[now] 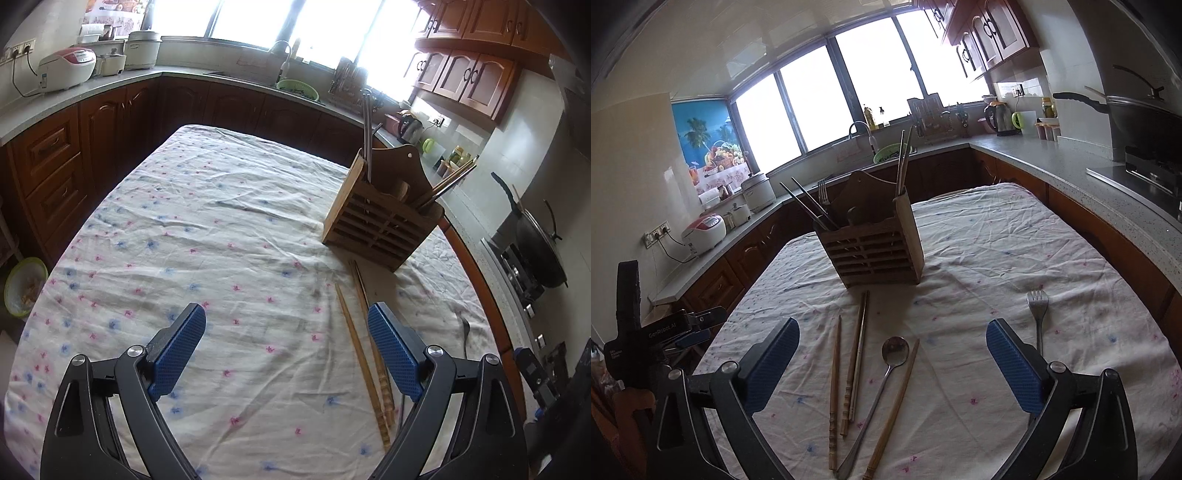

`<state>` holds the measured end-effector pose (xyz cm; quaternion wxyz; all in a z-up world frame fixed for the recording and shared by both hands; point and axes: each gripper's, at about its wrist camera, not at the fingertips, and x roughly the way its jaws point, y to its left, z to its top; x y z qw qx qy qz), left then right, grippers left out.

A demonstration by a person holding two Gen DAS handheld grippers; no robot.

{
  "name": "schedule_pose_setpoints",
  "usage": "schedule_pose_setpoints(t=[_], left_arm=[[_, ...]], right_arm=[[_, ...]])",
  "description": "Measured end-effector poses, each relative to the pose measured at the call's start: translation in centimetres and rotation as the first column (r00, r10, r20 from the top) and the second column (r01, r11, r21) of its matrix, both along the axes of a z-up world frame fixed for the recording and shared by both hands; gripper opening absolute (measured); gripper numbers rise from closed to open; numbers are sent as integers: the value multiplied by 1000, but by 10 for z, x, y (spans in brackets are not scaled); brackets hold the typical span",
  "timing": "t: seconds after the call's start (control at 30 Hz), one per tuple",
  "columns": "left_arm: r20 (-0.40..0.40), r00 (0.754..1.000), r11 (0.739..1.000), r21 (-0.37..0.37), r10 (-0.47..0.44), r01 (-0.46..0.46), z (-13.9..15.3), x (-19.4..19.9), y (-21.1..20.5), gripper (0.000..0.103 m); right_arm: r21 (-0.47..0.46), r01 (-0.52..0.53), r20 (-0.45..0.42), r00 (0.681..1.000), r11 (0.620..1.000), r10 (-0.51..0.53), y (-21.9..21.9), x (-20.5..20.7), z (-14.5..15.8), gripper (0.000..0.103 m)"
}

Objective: Organize utensils
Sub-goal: 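Move both open tools back down to the loose chopsticks beside the holder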

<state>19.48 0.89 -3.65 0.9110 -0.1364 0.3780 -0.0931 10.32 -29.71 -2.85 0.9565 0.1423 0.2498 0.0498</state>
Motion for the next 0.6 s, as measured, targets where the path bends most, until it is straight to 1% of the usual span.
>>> schedule_pose_setpoints(t=[0.17,0.3,0.43,0.47,0.5,0.53,0.6], left_arm=[[-45,999,1000,19,-19,20,-12,2,-7,92],[-84,996,998,50,-34,38,-20,8,-16,92],[-105,993,995,75,-60,68,-26,17,-27,92],[-111,991,994,82,-68,77,-28,19,-31,92],[-119,990,992,91,-77,88,-30,22,-35,92],[-127,988,990,100,-86,99,-31,26,-39,92],[-137,986,986,118,-98,114,-34,31,-46,90]], right_arm=[[-22,14,-60,998,1000,-16,3,3,-17,102],[-72,17,-102,994,997,-24,7,9,-27,102],[-105,15,-160,987,994,-32,11,18,-38,101],[-102,18,-172,984,995,-35,10,20,-41,98],[-98,18,-187,982,995,-36,9,23,-45,90],[-91,14,-205,978,996,-32,8,26,-48,87],[-69,10,-235,972,998,-26,5,31,-55,74]])
